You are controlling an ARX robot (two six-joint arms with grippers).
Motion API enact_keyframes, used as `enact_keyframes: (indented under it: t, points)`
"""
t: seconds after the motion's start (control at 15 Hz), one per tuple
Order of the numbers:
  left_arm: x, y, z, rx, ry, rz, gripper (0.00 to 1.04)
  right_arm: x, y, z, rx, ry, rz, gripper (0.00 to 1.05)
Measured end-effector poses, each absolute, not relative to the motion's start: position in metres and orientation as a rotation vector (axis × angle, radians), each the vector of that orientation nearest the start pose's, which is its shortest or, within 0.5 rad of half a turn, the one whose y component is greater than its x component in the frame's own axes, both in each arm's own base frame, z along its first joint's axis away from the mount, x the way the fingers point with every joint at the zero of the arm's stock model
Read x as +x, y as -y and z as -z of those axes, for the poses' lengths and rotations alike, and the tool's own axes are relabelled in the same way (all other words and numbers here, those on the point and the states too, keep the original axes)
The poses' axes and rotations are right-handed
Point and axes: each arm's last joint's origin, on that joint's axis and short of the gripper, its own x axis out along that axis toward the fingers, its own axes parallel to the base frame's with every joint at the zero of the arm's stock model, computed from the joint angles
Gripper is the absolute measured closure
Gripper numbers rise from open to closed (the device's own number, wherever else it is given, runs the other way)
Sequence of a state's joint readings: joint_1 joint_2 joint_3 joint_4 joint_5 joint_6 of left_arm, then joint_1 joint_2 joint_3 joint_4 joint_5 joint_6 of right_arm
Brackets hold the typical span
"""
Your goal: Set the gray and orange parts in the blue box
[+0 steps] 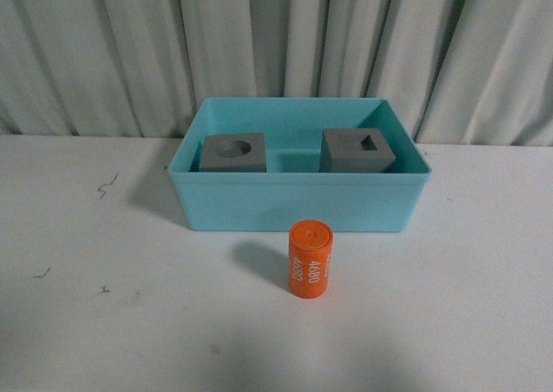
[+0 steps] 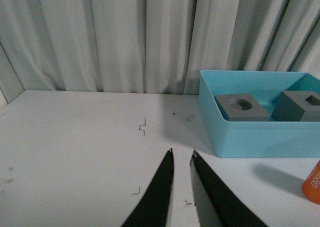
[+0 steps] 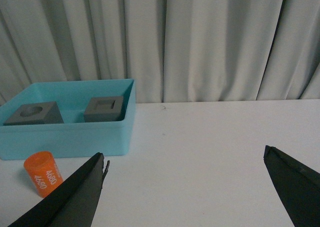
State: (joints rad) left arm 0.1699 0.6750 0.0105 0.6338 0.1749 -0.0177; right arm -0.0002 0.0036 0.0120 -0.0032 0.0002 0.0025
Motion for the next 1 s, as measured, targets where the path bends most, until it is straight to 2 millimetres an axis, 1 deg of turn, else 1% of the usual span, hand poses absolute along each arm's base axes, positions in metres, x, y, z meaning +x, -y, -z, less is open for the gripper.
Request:
enact_keyframes:
  t: [0.13, 0.27, 0.33, 0.4, 0.47, 0.8, 0.93, 1.0]
  points:
    - [0.136, -0.017, -0.165, -0.019, -0.011, 0.002, 1.03, 0.097, 0.0, -0.167, 0.002, 0.005, 0.0, 0.06]
    - [0.129, -0.011, -0.168, -0.015, 0.002, 0.003, 1.03, 0.097, 0.0, -0.167, 0.002, 0.005, 0.0, 0.06]
    - [0.127, -0.005, -0.168, -0.015, 0.0, -0.013, 1.03, 0.097, 0.0, -0.167, 0.002, 0.005, 0.0, 0.06]
    - [0.122, 0.0, -0.17, -0.014, 0.011, 0.005, 1.03, 0.097, 0.0, -0.167, 0.002, 0.005, 0.001, 0.06]
    - [0.115, 0.0, -0.17, -0.014, 0.013, -0.001, 1.03, 0.097, 0.0, -0.167, 0.002, 0.005, 0.0, 0.06]
    - [0.108, 0.0, -0.17, -0.014, 0.012, -0.001, 1.03, 0.097, 0.0, -0.167, 0.002, 0.005, 0.0, 0.06]
    - [0.098, 0.0, -0.164, -0.015, -0.027, -0.002, 1.03, 0.097, 0.0, -0.167, 0.002, 0.005, 0.001, 0.06]
    - [0.097, 0.0, -0.169, -0.014, 0.017, -0.004, 1.03, 0.097, 0.0, -0.167, 0.002, 0.005, 0.0, 0.06]
